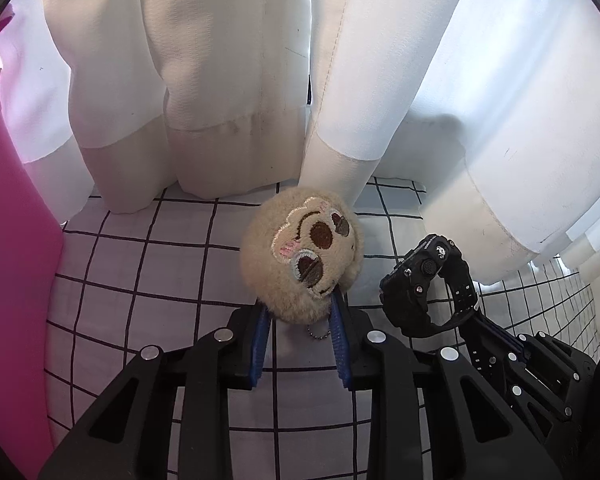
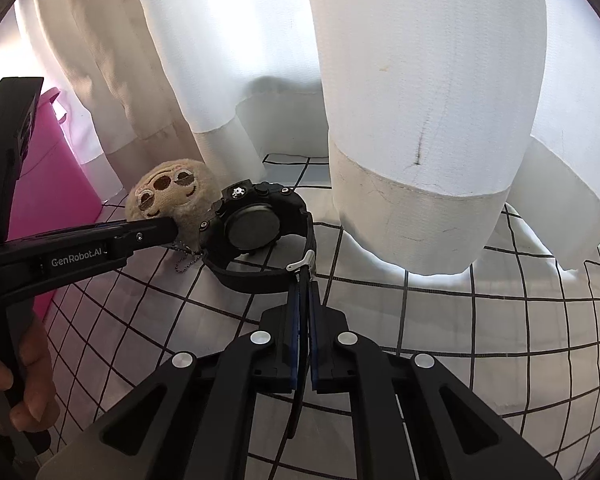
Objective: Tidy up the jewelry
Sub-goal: 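Grasp the beige plush keychain with the left tool while the right tool grasps the black watch, then carry the plush keychain and black watch into the pink bin and open both tools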
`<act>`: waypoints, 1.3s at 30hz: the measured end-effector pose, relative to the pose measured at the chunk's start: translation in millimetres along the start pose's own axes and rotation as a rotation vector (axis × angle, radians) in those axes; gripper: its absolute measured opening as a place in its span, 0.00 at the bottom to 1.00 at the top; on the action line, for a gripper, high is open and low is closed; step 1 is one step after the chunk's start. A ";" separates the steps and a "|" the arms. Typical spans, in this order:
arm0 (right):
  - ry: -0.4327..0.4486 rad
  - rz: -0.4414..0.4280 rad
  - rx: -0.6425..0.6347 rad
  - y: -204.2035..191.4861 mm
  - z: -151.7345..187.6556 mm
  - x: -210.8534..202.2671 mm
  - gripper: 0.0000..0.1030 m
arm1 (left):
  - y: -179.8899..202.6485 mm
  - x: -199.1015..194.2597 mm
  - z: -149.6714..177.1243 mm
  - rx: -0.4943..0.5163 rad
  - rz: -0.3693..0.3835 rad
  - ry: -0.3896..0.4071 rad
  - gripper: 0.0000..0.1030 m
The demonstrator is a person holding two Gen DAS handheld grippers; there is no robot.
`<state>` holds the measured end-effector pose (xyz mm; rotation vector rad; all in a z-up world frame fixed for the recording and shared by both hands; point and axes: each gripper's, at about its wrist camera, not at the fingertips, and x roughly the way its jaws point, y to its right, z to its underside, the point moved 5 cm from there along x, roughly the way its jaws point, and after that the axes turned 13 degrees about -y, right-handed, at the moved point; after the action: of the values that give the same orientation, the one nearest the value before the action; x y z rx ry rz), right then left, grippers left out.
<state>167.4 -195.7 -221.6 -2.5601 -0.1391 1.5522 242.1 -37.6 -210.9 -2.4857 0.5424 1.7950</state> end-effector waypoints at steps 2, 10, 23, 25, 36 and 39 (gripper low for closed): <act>0.007 -0.008 0.006 0.4 1.6 -5.4 0.04 | 1.6 -9.9 7.9 -0.006 0.002 0.011 0.26; 0.026 -0.028 0.014 2.0 12.3 -29.7 0.04 | -4.9 -42.3 11.4 -0.004 0.009 0.052 0.26; 0.064 -0.037 -0.003 -6.7 17.7 -59.9 0.04 | 3.8 -74.7 32.6 -0.029 0.016 0.082 0.26; 0.067 -0.038 -0.009 -8.3 17.8 -62.2 0.04 | 4.9 -78.3 35.0 -0.033 0.015 0.085 0.26; 0.084 -0.044 -0.030 -13.0 14.5 -78.6 0.04 | 12.3 -104.1 41.0 -0.032 0.006 0.121 0.26; 0.097 -0.045 -0.042 -15.3 11.7 -89.0 0.04 | 14.8 -113.9 41.6 -0.035 0.011 0.133 0.26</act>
<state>115.8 -193.4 -146.6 -2.6387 -0.2192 1.4215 168.4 -12.4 -116.8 -2.6447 0.5361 1.6651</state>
